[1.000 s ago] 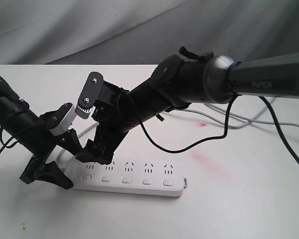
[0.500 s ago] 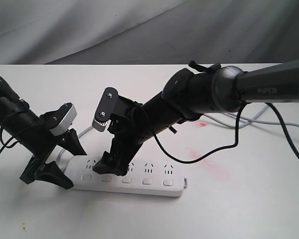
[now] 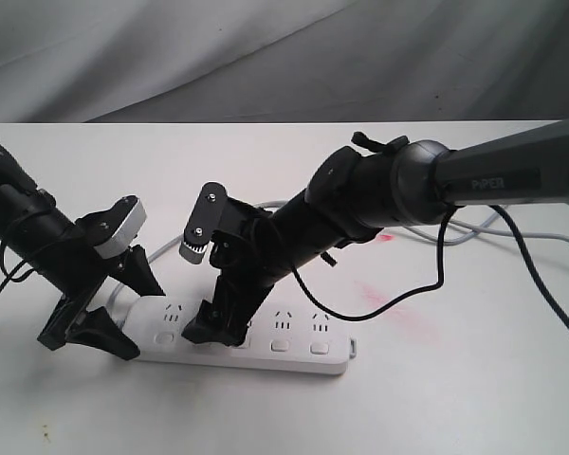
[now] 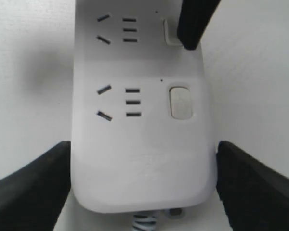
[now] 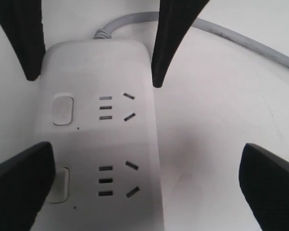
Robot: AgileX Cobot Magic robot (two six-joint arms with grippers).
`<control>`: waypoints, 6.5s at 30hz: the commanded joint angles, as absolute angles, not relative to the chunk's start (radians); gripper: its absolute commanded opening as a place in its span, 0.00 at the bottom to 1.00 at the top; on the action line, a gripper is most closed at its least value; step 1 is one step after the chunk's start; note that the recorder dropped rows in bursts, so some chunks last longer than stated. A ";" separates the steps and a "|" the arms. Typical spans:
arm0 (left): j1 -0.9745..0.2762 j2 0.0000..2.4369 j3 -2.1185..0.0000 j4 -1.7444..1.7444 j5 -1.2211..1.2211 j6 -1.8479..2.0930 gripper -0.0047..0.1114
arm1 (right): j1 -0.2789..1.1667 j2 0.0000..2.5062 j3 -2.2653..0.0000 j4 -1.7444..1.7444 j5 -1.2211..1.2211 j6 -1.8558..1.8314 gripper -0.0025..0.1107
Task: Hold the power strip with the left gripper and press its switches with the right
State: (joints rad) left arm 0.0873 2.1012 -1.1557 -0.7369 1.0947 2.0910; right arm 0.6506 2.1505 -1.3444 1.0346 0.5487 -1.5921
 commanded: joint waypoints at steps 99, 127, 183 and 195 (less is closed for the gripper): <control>0.081 2.100 -1.156 -0.746 1.099 2.094 0.51 | 0.628 2.172 -1.247 0.741 0.407 -1.382 0.86; 0.081 2.100 -1.156 -0.746 1.099 2.094 0.51 | 0.641 2.180 -1.247 0.777 0.491 -1.386 0.86; 0.081 2.100 -1.156 -0.746 1.099 2.094 0.51 | 0.558 2.031 -1.126 1.196 0.478 -1.761 0.86; 0.081 2.100 -1.156 -0.746 1.099 2.094 0.51 | 0.558 2.031 -1.126 1.189 0.455 -1.775 0.86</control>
State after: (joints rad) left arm 0.0813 2.1035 -1.1557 -0.7478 1.0880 2.0892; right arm 0.5583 2.0326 -1.1255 1.1980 0.4698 -1.7614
